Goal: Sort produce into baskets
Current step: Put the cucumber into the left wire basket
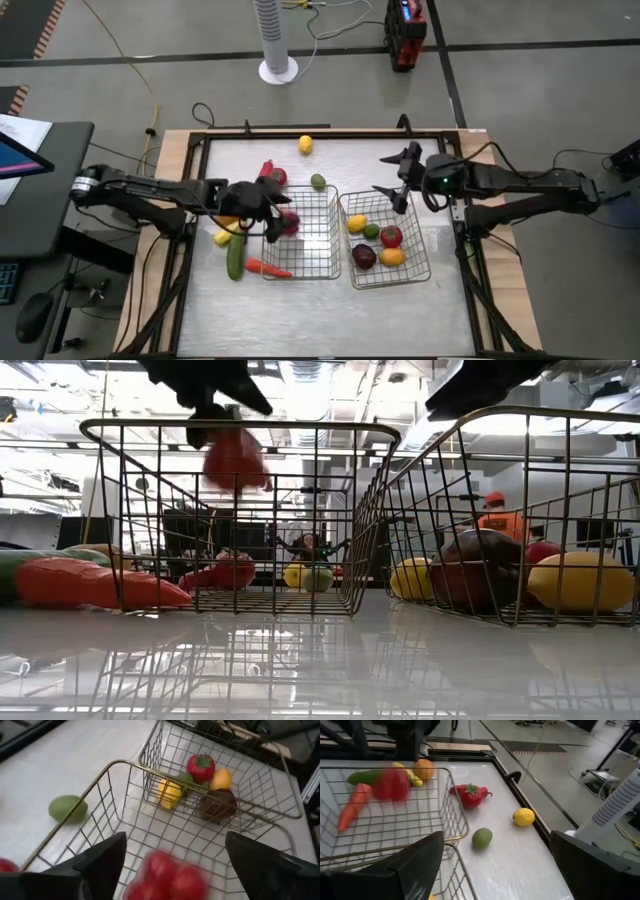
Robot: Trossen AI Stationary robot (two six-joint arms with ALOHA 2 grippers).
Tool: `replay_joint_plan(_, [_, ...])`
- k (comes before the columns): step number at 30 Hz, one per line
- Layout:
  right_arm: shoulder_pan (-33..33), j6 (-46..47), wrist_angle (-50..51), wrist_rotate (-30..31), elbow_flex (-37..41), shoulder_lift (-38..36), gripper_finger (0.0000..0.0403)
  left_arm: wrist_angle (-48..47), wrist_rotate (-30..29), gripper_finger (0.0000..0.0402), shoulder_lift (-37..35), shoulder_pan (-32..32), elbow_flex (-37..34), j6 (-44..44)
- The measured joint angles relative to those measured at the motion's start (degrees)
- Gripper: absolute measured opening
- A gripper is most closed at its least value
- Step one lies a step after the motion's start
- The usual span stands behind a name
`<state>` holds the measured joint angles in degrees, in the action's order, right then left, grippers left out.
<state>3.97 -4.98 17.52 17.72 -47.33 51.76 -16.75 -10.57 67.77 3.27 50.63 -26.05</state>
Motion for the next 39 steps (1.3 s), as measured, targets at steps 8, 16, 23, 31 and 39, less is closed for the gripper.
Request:
replay_joint_plan(8, [-2.1,-1.8,-0.5,-0.1,0.0,-0.2,0.0388,-20.0,-10.4,0.0344,-0.2,8.9,12.0,-8.7])
replay_joint_plan(16, [-1.1,-3.7,-2.3,-1.0,0.0,-0.2,0.0388,-44.5,-13.0,0.0321,0.1,22.2,13.0,-41.6])
replay_joint_plan(23, [-0.3,-3.1,-2.7,-3.0,0.0,-0.1,0.0388,-52.5,-8.1,0.0304,3.5,30.4,8.8,-64.0])
replay_joint_plan(31, [-2.1,-1.5,-2.2,-3.1,0.0,0.0,0.0388,-50.2,-8.0,0.0285,8.5,32.5,2.6,-70.2])
replay_joint_plan(39, [-4.6,-1.0,-1.8,-3.1,0.0,0.0,0.0388,-37.1,-5.7,0.0277,8.0,31.9,-8.8,-71.8])
